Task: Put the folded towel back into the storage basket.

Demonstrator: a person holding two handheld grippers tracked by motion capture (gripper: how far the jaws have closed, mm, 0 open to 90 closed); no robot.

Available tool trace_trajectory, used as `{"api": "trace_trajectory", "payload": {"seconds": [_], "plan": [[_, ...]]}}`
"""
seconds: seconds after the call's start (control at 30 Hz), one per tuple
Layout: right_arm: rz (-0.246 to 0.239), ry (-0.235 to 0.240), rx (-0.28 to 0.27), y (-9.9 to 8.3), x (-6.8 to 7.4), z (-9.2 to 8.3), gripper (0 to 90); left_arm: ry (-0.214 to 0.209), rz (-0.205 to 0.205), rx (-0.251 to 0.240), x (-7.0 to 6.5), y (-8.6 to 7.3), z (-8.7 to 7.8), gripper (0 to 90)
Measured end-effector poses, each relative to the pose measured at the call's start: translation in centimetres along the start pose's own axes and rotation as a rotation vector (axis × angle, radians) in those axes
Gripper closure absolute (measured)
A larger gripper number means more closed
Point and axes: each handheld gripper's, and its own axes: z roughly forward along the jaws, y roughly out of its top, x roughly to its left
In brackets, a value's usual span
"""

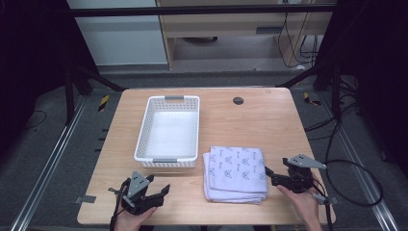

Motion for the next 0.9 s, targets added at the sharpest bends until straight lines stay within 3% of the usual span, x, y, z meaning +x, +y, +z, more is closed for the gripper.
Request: {"api": "trace_trajectory", "payload": {"seconds": [0.17, 0.47, 0.9], "plan": [[-0.003, 0.010, -0.007, 0.3, 0.2, -0.2, 24.3, -0.008, 0.006, -0.007, -0.3, 0.6, -0.2, 30.2], [-0.019, 0.021, -0.032, 1.5, 0.5, -0.5, 25.4, -0.025, -0.026, -0.029, -0.2, 2.1, -0.5, 29.5], [-0.027, 0.026, -0.053, 3.6, 0.8, -0.6, 24.7, -0.043, -0.017, -0.031, -0.9, 3.6, -0.5, 29.8]]}}
